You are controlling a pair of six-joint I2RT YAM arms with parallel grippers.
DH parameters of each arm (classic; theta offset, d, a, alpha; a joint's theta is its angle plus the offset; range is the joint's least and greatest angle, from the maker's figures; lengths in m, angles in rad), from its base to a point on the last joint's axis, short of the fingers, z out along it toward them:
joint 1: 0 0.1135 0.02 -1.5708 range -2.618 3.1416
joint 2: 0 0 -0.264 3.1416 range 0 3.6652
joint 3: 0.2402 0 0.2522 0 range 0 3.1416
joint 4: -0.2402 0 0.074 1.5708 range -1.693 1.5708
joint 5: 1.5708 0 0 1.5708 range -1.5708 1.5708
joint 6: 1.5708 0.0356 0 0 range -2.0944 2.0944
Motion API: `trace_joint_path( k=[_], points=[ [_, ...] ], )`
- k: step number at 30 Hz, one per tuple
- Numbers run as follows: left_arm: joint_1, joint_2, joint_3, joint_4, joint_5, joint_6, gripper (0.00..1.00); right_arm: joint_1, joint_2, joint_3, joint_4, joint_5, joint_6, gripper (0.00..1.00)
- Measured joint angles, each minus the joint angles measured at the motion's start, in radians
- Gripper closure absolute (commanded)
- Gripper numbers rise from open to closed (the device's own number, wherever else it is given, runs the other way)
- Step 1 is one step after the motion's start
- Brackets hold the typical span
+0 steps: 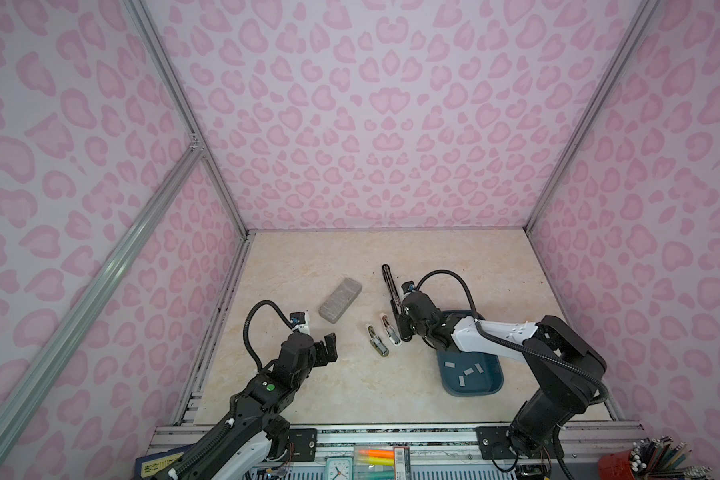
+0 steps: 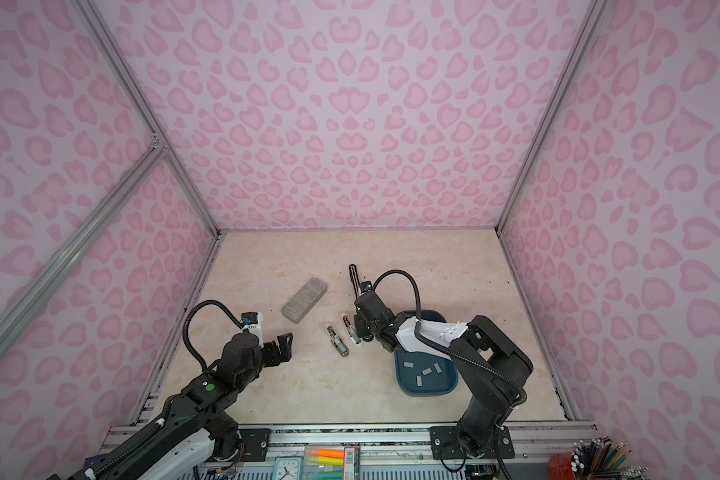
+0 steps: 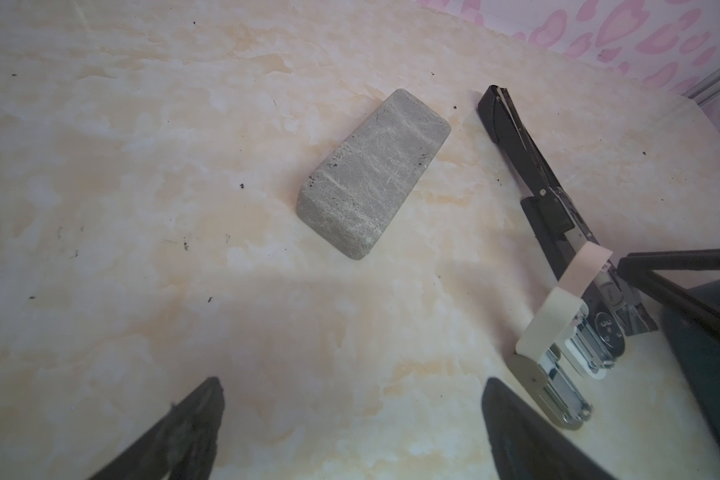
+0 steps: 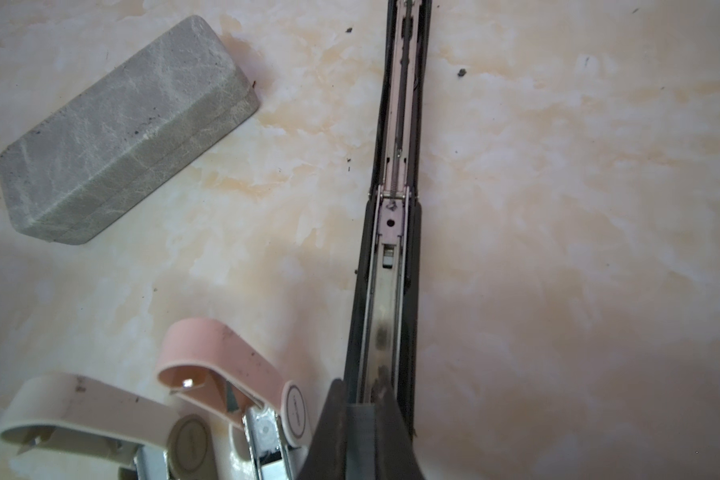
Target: Load the staples into the stapler
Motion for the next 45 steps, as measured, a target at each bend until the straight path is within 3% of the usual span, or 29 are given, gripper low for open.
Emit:
trace_joint_path(
  k=[45],
  points=[
    [0.0,0.013,0.003,-0.001,0.0,0.0,0.02,-0.008,-0.006,-0.007,0.0,0.002,0.0,1.0]
  ],
)
